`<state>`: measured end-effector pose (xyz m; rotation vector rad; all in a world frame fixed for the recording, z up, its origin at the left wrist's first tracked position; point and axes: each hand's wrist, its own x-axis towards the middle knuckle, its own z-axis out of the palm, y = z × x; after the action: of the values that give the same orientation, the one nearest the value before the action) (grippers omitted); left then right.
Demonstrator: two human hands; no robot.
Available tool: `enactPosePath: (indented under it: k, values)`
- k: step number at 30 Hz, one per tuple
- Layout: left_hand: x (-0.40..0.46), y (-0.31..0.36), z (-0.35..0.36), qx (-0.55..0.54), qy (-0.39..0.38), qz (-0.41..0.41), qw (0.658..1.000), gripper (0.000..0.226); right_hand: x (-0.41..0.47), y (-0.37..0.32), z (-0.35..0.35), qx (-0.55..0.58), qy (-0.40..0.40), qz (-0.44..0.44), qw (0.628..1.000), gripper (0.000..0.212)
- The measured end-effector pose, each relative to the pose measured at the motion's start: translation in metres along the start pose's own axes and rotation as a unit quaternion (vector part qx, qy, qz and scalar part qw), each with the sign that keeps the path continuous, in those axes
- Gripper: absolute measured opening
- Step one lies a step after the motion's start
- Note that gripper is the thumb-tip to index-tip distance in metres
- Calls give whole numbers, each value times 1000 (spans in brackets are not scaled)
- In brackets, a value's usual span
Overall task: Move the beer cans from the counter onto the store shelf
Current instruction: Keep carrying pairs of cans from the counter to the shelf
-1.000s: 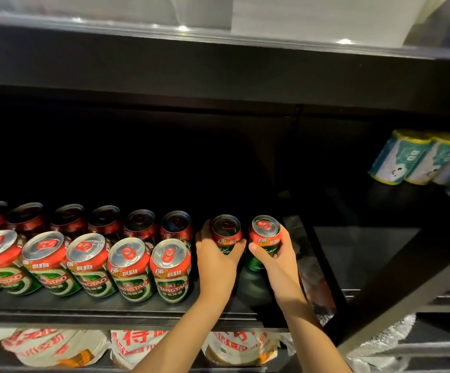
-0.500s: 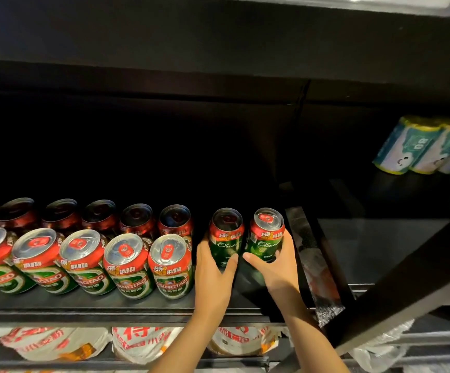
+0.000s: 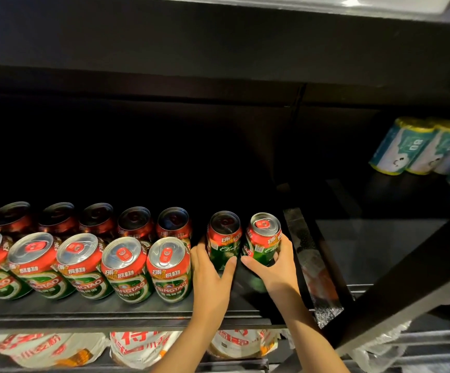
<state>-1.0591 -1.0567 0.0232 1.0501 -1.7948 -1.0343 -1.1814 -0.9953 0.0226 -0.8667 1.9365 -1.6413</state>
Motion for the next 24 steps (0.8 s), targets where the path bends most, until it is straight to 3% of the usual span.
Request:
enactPosePath:
  k: [3, 8, 13, 16, 20, 24]
  values:
    - [-1, 2, 0, 3, 7, 7, 1000, 48, 2, 2, -1, 21, 6, -5, 1000, 90]
    - [-1, -4, -2, -15, -26, 23, 999, 27, 3, 2, -2, 24, -3, -17, 1000, 86]
    - [-3, -3, -1, -90, -50, -32, 994, 50, 2, 3, -1, 35, -19, -18, 999, 80]
    - [-1, -3, -1, -63, -26, -29, 997, 60, 0, 3, -2, 53, -6, -4, 999, 86]
    - [-1, -3, -1, -34, -1, -11, 999, 67, 1, 3, -2, 60, 4, -8, 998, 79]
    - [-2, -2, -2, -55, -16, -6, 998, 47, 1, 2, -3, 57, 1, -6, 998, 70]
